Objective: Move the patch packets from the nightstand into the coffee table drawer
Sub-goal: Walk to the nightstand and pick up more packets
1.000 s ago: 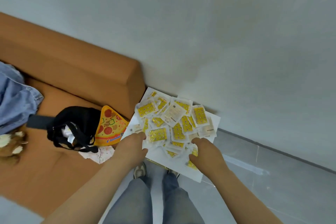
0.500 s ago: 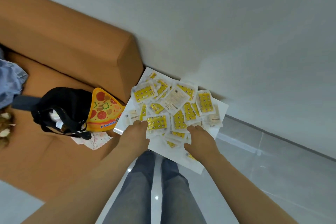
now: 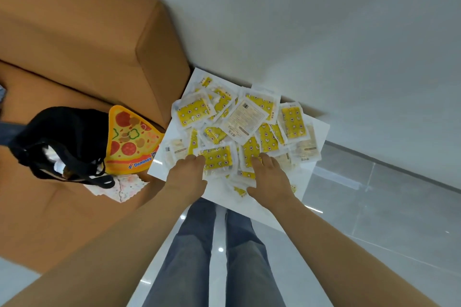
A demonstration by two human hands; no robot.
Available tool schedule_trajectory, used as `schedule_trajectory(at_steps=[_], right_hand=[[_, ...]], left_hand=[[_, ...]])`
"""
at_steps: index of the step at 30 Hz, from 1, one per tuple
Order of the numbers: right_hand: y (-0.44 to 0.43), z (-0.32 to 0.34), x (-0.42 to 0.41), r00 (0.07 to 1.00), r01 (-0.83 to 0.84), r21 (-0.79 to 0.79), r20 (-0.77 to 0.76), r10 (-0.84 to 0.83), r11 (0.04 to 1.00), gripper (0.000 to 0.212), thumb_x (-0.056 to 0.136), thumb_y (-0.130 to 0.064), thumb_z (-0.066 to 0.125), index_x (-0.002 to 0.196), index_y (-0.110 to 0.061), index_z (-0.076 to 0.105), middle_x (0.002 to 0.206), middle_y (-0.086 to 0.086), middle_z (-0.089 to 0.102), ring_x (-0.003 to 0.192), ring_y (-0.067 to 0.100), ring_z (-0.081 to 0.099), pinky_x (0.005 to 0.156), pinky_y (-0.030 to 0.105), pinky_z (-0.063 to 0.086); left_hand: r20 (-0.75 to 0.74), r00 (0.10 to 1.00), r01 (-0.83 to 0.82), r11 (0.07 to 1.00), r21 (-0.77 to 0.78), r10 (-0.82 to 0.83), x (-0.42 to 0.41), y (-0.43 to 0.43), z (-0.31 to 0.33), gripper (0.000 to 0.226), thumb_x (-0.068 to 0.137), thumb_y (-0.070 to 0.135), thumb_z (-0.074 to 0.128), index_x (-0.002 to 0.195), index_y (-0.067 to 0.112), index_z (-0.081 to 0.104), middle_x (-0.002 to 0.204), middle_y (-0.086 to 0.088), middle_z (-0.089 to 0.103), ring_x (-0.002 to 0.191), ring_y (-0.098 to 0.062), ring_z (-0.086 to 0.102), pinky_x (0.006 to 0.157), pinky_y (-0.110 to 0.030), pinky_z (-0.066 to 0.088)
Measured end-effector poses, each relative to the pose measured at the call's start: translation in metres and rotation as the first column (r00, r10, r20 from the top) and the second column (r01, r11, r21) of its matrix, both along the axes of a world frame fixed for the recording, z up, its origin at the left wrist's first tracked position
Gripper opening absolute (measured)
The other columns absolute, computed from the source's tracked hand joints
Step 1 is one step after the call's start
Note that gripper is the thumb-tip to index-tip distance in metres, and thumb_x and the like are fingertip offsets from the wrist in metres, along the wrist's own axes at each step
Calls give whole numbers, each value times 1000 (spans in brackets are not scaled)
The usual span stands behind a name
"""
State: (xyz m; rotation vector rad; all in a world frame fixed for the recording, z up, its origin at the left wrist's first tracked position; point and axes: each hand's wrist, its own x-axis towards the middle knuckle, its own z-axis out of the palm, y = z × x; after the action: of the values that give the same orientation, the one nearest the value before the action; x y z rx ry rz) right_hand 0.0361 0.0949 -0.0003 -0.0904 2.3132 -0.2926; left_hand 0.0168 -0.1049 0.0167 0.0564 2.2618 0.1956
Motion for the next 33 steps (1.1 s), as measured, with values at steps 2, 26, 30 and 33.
schedule_trajectory(at_steps=[2,26,30,33], right_hand=[[-3,-14,2,1000,2,-2,12,-2,1000,87,82,-36,69,149,-16,17,157,9,11,144,34,14,112,42,33],[6,-55,-3,999,-52,-66,-9,51,996,79,90,-45,55,152,-28,9,161,-5,-3,148,29,1,110,43,36],[-2,-55,6,999,-30,-46,-15,29,998,91,87,-42,62,152,-24,1,160,0,-7,147,31,0,115,44,26],[-7,-55,11,998,-23,-12,-56,23,1000,94,84,-44,64,152,-22,3,160,4,-5,147,31,3,115,47,23]], left_hand=[[-18,1000,0,1000,-1,0,1,-1,-11,50,88,25,59,133,13,41,133,-9,44,117,-28,48,95,-37,46],[-36,999,-15,1000,3,15,-13,-10,-88,127,62,50,82,149,34,-10,153,-6,-28,143,-46,-6,112,-56,28],[-45,999,-3,1000,-13,3,-12,-9,-90,126,64,48,82,149,33,-11,153,-8,-28,143,-47,-4,113,-54,28],[-65,998,20,999,-25,-22,-11,-9,-92,125,65,45,81,148,32,-11,153,-9,-27,142,-47,-1,113,-53,27]])
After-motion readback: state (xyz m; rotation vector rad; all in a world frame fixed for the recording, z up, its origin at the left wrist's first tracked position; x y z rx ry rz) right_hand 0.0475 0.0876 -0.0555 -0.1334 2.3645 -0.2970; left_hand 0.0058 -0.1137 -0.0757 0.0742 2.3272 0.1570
